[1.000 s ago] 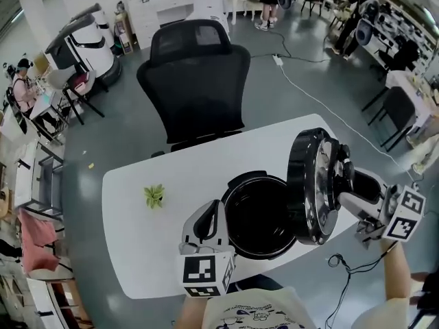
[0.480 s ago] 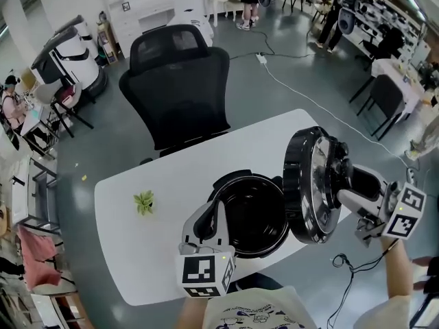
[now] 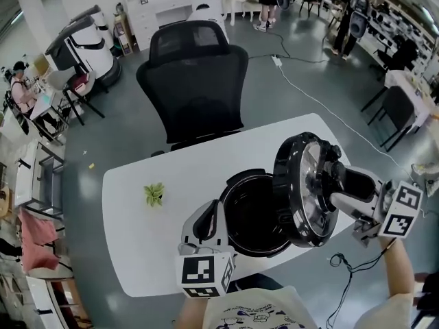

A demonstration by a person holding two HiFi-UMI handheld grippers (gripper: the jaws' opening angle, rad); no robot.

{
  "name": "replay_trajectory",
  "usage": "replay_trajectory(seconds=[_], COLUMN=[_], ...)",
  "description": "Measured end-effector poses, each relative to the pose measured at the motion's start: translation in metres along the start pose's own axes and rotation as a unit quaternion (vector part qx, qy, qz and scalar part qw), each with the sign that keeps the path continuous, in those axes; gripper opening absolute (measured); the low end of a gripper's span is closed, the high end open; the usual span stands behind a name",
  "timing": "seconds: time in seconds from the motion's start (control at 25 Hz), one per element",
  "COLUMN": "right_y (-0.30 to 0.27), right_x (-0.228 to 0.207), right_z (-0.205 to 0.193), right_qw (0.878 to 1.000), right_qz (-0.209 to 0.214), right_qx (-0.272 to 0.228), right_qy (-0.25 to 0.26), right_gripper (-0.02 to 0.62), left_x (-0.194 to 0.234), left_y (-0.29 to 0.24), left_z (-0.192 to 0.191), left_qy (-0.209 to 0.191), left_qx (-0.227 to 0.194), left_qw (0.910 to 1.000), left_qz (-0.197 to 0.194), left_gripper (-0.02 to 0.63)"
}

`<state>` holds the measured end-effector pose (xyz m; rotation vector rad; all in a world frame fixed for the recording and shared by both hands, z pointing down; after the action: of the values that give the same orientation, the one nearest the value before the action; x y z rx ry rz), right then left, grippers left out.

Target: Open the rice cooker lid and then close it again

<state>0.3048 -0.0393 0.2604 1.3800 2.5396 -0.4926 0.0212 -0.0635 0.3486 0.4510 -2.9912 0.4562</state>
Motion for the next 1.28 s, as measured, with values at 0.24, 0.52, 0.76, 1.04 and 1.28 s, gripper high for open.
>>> replay_trajectory(seconds=[0.24, 0.52, 0.76, 1.04, 1.28], right_y=[-0.041, -0.09, -0.116, -0.134, -0.145], right_x=[0.002, 0.009, 0.005, 0.006, 0.009], right_z=[-0.009, -0.027, -0.04, -0.058, -0.072], right_qw=[0.998, 0.991, 0.982, 0.967, 0.952], right_qz=[0.039, 0.077, 0.096, 0.113, 0.128], right_qx=[0.056, 0.11, 0.158, 0.223, 0.268], right_qy=[0.012, 0.022, 0.029, 0.049, 0.075], right_gripper=[0.293, 0.293, 0.293, 0.293, 0.293], left_x=[0.027, 0.06, 0.076, 0.083, 0.083], left_y=[0.011, 0.028, 0.031, 0.033, 0.032], left_z=[-0.005, -0.013, -0.017, -0.021, -0.027], left_qy=[0.013, 0.022, 0.029, 0.033, 0.035], left_qx=[0.0, 0.001, 0.005, 0.008, 0.015], left_qw=[0.9992, 0.9972, 0.9952, 0.994, 0.9937], left_qz=[0.036, 0.071, 0.093, 0.104, 0.105], left_gripper=[0.014, 0.014, 0.014, 0.014, 0.014])
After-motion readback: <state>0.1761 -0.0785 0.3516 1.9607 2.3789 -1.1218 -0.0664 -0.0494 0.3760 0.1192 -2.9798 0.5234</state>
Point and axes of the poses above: the fingertips, and each gripper's own axes: y backward along the fingers, x to its left, z out of its top, the point moved 5 cm from there along y, backward along the fingers, and after that the axes turned 11 degrees about z, right-handed, at the moved point
